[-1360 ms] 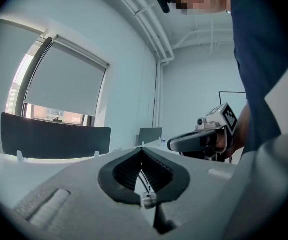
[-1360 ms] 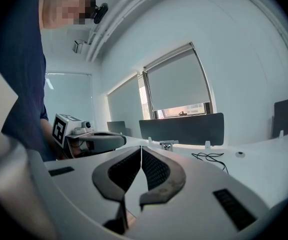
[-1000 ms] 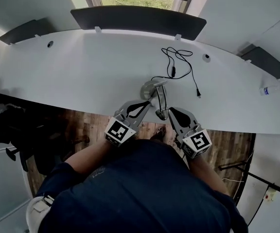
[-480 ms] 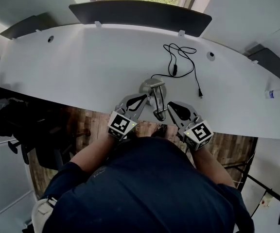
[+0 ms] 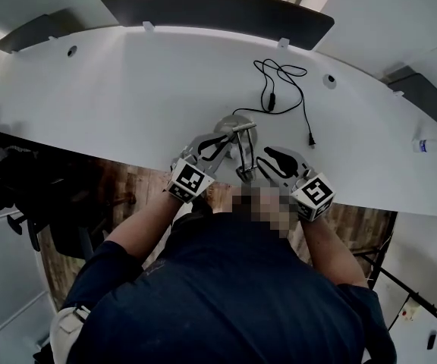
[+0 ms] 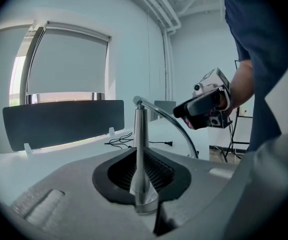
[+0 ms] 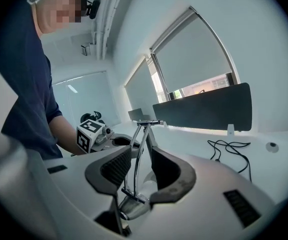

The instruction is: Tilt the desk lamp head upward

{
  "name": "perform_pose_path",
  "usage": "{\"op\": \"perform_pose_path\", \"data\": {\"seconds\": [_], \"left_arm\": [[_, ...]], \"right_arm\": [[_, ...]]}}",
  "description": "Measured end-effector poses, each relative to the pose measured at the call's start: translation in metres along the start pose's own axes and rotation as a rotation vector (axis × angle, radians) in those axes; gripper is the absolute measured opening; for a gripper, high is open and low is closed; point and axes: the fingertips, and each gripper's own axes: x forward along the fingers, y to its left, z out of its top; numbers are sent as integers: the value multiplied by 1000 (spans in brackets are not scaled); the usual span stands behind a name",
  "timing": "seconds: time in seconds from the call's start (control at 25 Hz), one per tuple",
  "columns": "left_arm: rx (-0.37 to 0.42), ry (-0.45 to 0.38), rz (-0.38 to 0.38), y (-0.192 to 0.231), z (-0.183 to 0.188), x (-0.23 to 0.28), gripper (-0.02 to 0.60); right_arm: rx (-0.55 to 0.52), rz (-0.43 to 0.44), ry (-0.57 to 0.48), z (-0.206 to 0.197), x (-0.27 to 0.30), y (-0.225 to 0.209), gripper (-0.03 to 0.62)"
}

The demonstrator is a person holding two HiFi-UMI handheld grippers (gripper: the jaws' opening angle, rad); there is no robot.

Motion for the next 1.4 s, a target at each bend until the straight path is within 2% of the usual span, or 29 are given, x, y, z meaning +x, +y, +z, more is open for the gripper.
{"op": "perform_pose_path", "data": {"seconds": [0.24,0.44,0.68,1.04,1.4], "left_arm": [[39,12,-61,-3,-6,14,110],[55,24,-108,-1,-5,22,144],[145,-7,-190,-1,-3,33,147],[185,-58,-301,-7,3,40,146],[180,-95,-311,-7,5,42,146]], "right_arm": [[-4,91,52,-12,6,1,172],[-29,191,97,-17,15,2,200],[-7,333,131,-21,23,4,202],[29,549,177,-31,32,20,202],[34,691,235,-41,48,38,176]]}}
